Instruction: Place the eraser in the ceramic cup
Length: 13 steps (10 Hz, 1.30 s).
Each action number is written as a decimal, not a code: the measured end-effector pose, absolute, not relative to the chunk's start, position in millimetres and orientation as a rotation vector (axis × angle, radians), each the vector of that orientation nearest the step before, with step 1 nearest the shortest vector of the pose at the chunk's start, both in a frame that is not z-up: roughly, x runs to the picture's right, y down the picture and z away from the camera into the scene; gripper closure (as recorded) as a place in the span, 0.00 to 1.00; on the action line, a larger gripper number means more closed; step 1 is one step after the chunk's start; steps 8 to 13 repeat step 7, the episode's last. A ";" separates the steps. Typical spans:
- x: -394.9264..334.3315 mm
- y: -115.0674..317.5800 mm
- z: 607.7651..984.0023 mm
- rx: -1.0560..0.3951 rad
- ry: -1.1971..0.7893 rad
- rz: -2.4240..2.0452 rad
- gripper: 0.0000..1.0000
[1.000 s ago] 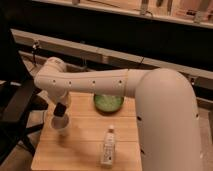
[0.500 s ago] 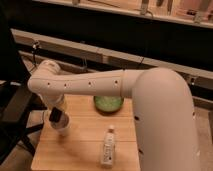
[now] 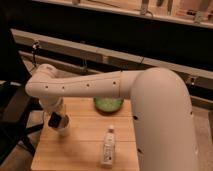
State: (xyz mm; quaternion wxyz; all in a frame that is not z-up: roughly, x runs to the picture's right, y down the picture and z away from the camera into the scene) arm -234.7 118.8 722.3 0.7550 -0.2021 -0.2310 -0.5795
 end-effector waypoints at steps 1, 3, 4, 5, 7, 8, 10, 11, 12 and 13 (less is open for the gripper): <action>-234.9 120.7 721.7 -0.443 -0.506 -1.260 0.23; -231.6 123.0 721.2 -0.445 -0.503 -1.242 0.23; -227.7 122.6 720.4 -0.442 -0.498 -1.230 0.23; -224.3 120.9 718.4 -0.433 -0.491 -1.219 0.23; -219.6 115.2 713.9 -0.401 -0.476 -1.201 0.23; -219.6 115.2 713.9 -0.401 -0.476 -1.201 0.23; -219.6 115.2 713.9 -0.401 -0.476 -1.201 0.23; -219.6 115.2 713.9 -0.401 -0.476 -1.201 0.23; -219.6 115.2 713.9 -0.401 -0.476 -1.201 0.23; -219.6 115.2 713.9 -0.401 -0.476 -1.201 0.23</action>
